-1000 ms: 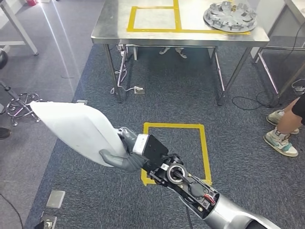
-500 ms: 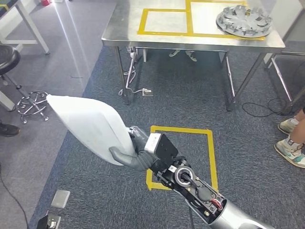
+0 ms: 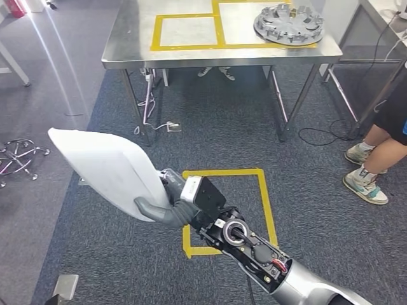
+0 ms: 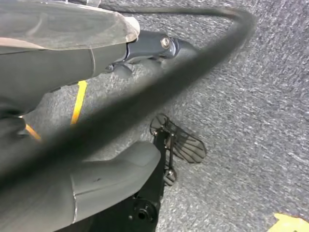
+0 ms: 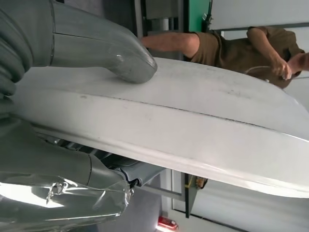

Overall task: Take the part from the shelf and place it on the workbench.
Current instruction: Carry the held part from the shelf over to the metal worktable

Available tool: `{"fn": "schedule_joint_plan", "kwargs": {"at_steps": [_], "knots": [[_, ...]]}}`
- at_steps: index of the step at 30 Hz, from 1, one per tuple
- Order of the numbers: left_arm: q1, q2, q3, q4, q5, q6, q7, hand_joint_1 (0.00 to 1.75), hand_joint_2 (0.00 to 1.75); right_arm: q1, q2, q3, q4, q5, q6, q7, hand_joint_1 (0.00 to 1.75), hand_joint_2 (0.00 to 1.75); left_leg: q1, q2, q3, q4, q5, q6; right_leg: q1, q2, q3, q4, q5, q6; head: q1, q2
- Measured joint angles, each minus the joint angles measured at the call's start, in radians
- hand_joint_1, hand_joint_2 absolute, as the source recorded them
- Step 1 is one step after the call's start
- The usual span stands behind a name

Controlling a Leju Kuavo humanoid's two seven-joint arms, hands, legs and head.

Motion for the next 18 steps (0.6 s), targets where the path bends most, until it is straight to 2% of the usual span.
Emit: {"fn": "schedule_joint_plan", "kwargs": {"at_steps": [2,3,4,6,7,8,9,10,11,12,13,14,15,18], "knots": [[-0.002,-0.001,0.0,0.0,0.0,0.0,0.0,0.0,1.75,0.0,0.0,0.0,0.0,0.0,0.0,0.0,1.71,1.75,0.001,0.006,0.004,-0.002,-0.004,0.014,-0.002,-0.003,-0.001,0.006,-0.011,0.009,0.006,0.0],[-0.002,-0.001,0.0,0.0,0.0,0.0,0.0,0.0,1.75,-0.001,0.0,-0.001,0.0,0.0,0.0,0.0,1.71,1.75,0.002,0.009,0.007,-0.003,-0.006,0.02,-0.003,-0.011,-0.011,0.029,-0.026,0.014,0.01,0.0],[-0.002,-0.001,0.0,0.0,0.0,0.0,0.0,0.0,1.75,-0.001,0.0,-0.001,-0.001,0.0,0.0,0.0,1.71,1.75,0.002,0.013,0.011,-0.005,-0.008,0.027,-0.004,-0.02,-0.031,0.074,-0.049,0.019,0.016,0.0],[-0.001,0.0,0.0,0.0,0.0,0.0,0.0,0.0,1.75,-0.001,0.0,-0.003,-0.001,0.0,-0.001,-0.001,1.71,1.75,0.0,0.019,0.017,-0.005,-0.014,0.035,-0.006,-0.036,-0.104,0.22,-0.111,0.026,0.028,0.0],[0.0,0.001,0.0,0.0,0.0,0.0,0.0,0.0,1.75,0.001,-0.001,-0.003,0.0,0.0,-0.001,-0.001,1.71,1.75,-0.001,0.022,0.02,-0.005,-0.018,0.037,-0.007,-0.039,-0.142,0.288,-0.131,0.028,0.032,0.0],[0.0,0.001,0.0,0.0,0.0,0.0,0.0,0.0,1.75,0.003,-0.001,-0.004,0.0,0.0,-0.001,-0.001,1.71,1.75,-0.003,0.025,0.025,-0.005,-0.021,0.037,-0.008,-0.04,-0.166,0.324,-0.131,0.028,0.036,0.0],[0.0,0.001,0.0,0.0,0.0,0.0,0.0,0.0,1.75,0.004,-0.002,-0.004,0.0,0.0,-0.001,0.0,1.71,1.75,-0.004,0.027,0.031,-0.005,-0.026,0.037,-0.008,-0.041,-0.171,0.319,-0.111,0.026,0.039,0.0],[0.0,0.0,0.0,0.0,0.0,0.0,0.0,0.0,1.75,0.005,-0.002,-0.004,0.0,0.0,-0.001,0.0,1.71,1.75,-0.004,0.029,0.039,-0.005,-0.031,0.036,-0.008,-0.041,-0.154,0.271,-0.072,0.023,0.043,0.0],[0.0,0.0,0.0,0.0,-0.001,0.0,0.0,0.0,1.75,0.005,-0.002,-0.004,0.0,0.0,-0.001,0.0,1.71,1.75,-0.005,0.03,0.048,-0.005,-0.037,0.034,-0.007,-0.044,-0.123,0.196,-0.024,0.017,0.047,0.0],[0.0,-0.001,0.0,0.0,-0.001,0.0,0.0,0.0,1.75,0.005,-0.002,-0.004,0.0,0.0,-0.001,0.0,1.71,1.75,-0.007,0.031,0.056,-0.005,-0.042,0.031,-0.004,-0.047,-0.092,0.124,0.01,0.01,0.05,0.0],[-0.001,-0.002,0.0,0.0,-0.001,0.0,0.0,0.0,1.75,0.003,-0.002,-0.005,0.0,0.0,-0.002,0.0,1.71,1.75,-0.008,0.032,0.06,-0.005,-0.046,0.027,0.0,-0.05,-0.066,0.066,0.03,0.004,0.053,0.0],[-0.001,-0.002,0.0,0.0,-0.001,0.0,0.0,0.0,1.75,0.003,-0.002,-0.005,0.0,0.001,-0.002,0.0,1.71,1.75,-0.008,0.034,0.061,-0.005,-0.047,0.023,0.003,-0.052,-0.049,0.033,0.036,0.0,0.055,0.0],[-0.001,-0.003,0.0,0.0,-0.002,0.0,0.0,0.0,1.75,0.002,-0.002,-0.005,0.0,0.001,-0.003,0.0,1.71,1.75,-0.009,0.036,0.061,-0.006,-0.048,0.018,0.006,-0.052,-0.043,0.023,0.031,-0.003,0.056,0.0],[-0.001,-0.003,0.0,0.0,-0.002,0.0,0.0,0.0,1.75,0.001,-0.001,-0.005,-0.001,0.001,-0.007,0.001,1.71,1.75,-0.007,0.036,0.059,0.006,-0.059,0.003,0.001,-0.045,-0.025,0.0,0.035,-0.012,0.052,0.0]]}}
